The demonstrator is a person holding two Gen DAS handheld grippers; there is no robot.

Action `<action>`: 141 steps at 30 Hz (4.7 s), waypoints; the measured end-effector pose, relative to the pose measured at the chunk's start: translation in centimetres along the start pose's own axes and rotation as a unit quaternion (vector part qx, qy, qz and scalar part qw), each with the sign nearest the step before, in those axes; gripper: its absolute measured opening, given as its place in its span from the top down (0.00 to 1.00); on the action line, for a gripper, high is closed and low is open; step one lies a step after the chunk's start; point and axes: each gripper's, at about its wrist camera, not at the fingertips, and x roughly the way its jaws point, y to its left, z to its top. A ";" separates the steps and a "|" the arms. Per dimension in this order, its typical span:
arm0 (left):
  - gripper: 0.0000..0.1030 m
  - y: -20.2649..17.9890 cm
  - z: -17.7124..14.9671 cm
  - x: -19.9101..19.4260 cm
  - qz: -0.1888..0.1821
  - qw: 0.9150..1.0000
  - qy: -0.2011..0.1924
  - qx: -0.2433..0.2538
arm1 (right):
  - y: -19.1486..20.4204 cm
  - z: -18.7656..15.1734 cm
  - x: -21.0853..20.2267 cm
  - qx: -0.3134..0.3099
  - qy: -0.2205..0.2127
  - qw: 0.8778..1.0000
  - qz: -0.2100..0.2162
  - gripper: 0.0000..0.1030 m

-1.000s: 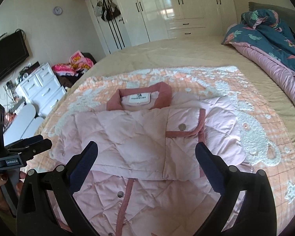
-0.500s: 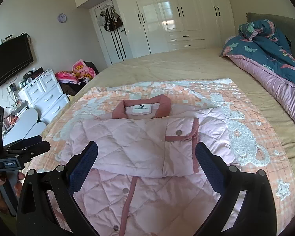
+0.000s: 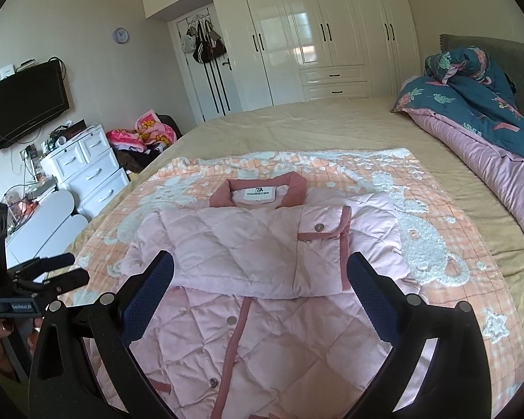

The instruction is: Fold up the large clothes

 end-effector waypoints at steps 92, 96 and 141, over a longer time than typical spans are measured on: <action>0.36 8.2 -22.1 -7.2 -0.007 0.982 0.124 -0.143 | -6.6 -13.4 -13.3 0.037 0.087 0.995 -0.039 0.04; 0.36 7.8 -22.8 -6.5 -0.010 0.981 0.136 -0.141 | -8.4 -14.2 -13.8 0.051 0.106 0.992 -0.040 0.04; 0.89 5.5 -19.6 -9.1 -0.026 0.994 0.047 -0.097 | -12.9 -15.0 -13.8 0.108 0.161 0.977 0.094 0.82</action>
